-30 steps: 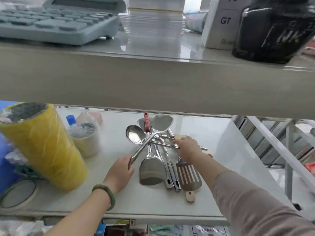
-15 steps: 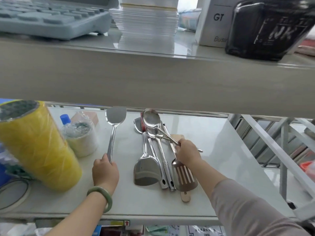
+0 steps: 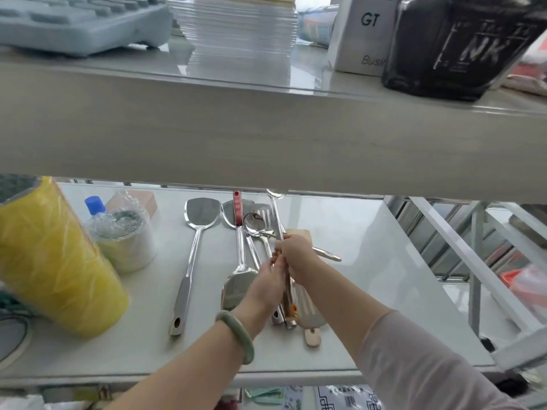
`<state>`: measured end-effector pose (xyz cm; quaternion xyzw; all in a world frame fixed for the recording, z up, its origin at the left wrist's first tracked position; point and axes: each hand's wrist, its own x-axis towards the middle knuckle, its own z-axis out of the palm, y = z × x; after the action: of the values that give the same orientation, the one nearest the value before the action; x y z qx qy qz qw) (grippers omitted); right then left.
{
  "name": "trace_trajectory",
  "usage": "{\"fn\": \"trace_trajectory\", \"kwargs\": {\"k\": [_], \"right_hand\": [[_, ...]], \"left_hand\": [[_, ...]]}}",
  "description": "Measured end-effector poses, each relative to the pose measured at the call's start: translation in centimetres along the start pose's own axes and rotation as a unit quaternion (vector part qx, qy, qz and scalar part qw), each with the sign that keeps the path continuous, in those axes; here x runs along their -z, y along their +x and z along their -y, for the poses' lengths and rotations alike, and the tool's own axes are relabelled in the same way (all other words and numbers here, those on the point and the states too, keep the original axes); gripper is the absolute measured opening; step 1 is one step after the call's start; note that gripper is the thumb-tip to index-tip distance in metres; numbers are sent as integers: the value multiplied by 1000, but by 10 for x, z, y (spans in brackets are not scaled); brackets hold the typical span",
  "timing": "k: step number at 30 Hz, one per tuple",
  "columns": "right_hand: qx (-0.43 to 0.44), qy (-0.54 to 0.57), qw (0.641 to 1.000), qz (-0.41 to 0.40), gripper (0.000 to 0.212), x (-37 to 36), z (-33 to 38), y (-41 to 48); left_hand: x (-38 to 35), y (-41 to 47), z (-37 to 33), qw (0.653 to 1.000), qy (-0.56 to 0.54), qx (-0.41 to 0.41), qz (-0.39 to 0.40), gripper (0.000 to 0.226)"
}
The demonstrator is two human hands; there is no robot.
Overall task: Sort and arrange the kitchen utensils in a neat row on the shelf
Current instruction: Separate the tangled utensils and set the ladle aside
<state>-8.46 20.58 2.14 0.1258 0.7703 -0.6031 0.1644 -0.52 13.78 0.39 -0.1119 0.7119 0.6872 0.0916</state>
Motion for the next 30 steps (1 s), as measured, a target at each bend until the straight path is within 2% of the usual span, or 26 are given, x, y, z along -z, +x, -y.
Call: {"fn": "trace_trajectory", "kwargs": {"k": [1,2,3,5,7,9,12,15,19,21,24,27,30], "right_hand": [[3,21,1000,6,23,-2,2,-2],[19,25,999,6,27,-1,4,-2],[55,-16,998,-9,28,3,3,0],[127,-215,965,-75,28,21,-2,9],[136,-408,894,-126,39,46,-10,16],[102,-491,860,-93,48,64,-20,21],[104,-511,851,-58,36,65,-33,23],[108,-480,866,-91,27,56,-34,16],[42,-355,926,-122,27,44,-26,2],[15,-306,945,-116,31,37,-21,-5],[-20,-161,982,-95,35,26,-19,-13],[-18,-70,995,-74,35,18,-17,-20],[-26,-46,997,-51,33,20,-18,-25]], "left_hand": [[-7,1,-1,997,-70,18,19,37],[-9,3,-2,996,-85,17,13,36],[-8,5,-3,997,-69,12,-5,34],[-1,5,1,999,-33,7,-36,28],[5,6,7,999,-33,8,-41,25],[11,4,12,998,-31,10,-52,19],[15,3,19,997,-23,17,-74,11],[14,2,24,995,-31,21,-93,13],[7,2,30,994,-10,11,-106,8],[1,3,31,994,-6,7,-110,18],[-9,4,27,992,-5,14,-123,31],[-19,5,24,993,-17,5,-115,34],[-32,4,23,995,-1,-31,-95,37]]}}
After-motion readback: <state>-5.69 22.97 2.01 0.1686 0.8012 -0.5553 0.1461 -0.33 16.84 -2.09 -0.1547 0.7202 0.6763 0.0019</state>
